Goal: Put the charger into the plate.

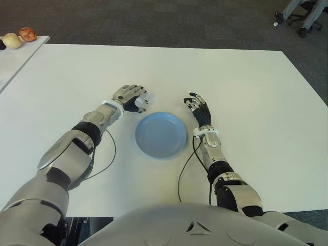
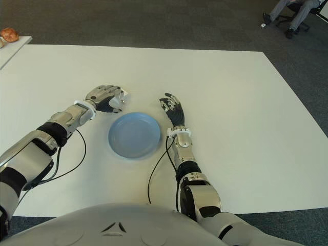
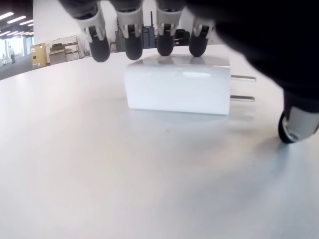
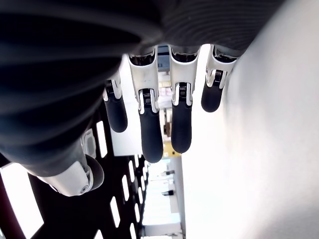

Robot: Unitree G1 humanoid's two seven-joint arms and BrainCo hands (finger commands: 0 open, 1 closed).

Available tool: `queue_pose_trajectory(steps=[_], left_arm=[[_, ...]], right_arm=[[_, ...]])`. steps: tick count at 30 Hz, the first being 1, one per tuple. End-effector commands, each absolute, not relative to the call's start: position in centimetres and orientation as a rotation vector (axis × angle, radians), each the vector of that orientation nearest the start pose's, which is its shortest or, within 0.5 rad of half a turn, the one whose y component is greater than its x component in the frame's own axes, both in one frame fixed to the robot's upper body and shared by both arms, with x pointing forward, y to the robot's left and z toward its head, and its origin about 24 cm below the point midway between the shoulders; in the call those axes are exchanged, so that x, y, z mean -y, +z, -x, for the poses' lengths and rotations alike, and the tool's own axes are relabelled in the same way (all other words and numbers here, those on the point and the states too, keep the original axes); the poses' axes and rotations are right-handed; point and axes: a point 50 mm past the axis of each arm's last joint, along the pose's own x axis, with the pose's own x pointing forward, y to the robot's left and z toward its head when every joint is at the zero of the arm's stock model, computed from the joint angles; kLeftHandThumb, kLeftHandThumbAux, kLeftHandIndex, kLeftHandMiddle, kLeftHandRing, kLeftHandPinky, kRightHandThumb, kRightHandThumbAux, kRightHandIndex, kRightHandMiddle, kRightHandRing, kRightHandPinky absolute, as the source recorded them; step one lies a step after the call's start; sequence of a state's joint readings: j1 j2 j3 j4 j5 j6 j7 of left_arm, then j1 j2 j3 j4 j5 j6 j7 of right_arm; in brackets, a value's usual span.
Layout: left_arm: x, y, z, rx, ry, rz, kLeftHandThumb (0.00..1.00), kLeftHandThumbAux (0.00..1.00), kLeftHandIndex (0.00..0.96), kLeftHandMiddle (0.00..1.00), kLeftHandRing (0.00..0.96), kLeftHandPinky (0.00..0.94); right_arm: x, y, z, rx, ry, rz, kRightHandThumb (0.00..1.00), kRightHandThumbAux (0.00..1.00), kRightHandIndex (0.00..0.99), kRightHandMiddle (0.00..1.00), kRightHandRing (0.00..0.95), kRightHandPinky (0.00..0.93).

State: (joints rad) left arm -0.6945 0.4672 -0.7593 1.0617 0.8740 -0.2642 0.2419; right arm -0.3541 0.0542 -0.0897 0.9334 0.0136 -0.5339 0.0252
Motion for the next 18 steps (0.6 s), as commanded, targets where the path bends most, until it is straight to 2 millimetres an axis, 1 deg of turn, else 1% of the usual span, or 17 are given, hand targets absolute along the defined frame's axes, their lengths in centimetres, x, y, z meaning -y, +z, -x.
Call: queue_pose_trajectory(steps=[1,4,9,18], left_arm=[[-20.5,-2.9,-30.7,-0.087,-0.724,-1.848,0.000,0.486,0.000,0.006,0.000,0.000],[-21.1,-2.8,-30.5,-0.081,-0.732,-1.877,0.000,0.487,0.000,0.006,0.000,0.000],[-22.8,-1.6,-29.7,-0.057,-0.734,-1.895,0.000,0.490,0.000,0.007,0.000,0.000],[-24.1,-0.4,-29.0,-0.044,-0.729,-1.927,0.000,0.507,0.000,0.001,0.000,0.000]], right_arm=[[12.8,-5.1,-26.9,-0.200,0.031,-0.078,0.000,0.639,0.215,0.387,0.306,0.162],[12.7,-5.1,-26.9,-0.200,0.032,-0.080,0.000,0.639,0.219,0.389,0.308,0.163],[12.8,-5.1,-26.9,-0.199,0.031,-0.078,0.000,0.627,0.216,0.387,0.304,0.145],[13.0,-5.1,-27.0,-0.200,0.027,-0.080,0.000,0.625,0.222,0.389,0.307,0.160]])
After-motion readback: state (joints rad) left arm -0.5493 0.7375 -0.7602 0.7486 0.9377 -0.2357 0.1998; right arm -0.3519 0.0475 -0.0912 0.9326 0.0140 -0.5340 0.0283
